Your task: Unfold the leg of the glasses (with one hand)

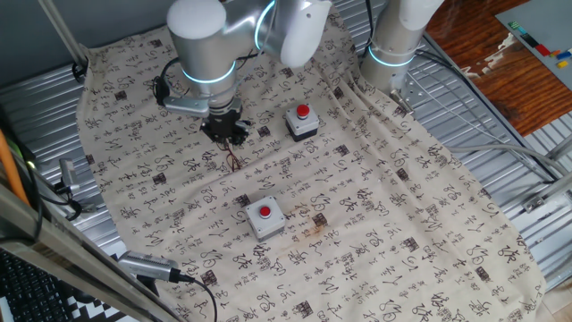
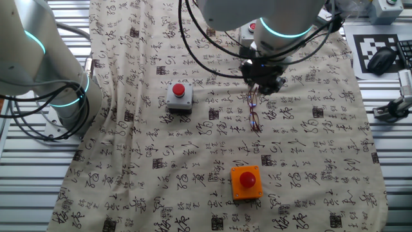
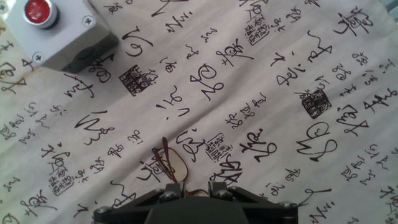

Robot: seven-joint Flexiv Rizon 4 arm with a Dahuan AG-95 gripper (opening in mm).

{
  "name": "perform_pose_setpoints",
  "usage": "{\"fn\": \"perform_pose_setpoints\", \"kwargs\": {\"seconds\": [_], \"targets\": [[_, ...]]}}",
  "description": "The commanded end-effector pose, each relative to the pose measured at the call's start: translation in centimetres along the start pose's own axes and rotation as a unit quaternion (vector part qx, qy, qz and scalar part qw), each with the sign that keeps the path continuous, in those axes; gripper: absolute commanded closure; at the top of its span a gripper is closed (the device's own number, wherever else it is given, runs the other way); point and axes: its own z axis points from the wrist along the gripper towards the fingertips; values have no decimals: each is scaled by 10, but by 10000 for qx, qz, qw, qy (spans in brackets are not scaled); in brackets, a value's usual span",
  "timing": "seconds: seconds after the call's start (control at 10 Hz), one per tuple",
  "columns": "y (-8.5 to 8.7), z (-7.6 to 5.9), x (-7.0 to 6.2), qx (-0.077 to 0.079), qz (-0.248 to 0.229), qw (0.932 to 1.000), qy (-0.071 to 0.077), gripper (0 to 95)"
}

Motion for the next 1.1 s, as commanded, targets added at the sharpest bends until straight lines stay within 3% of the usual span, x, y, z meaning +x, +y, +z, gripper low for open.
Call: {"fn": "perform_pose_setpoints", "kwargs": {"seconds": [0.1,0.5,1.1], "targets": [[2,-2,1,-80,-91,9999,-2,760],[2,2,0,-73,-92,9999,-1,760],[-2,23,-1,-27,-176,9998,-27,760]]}}
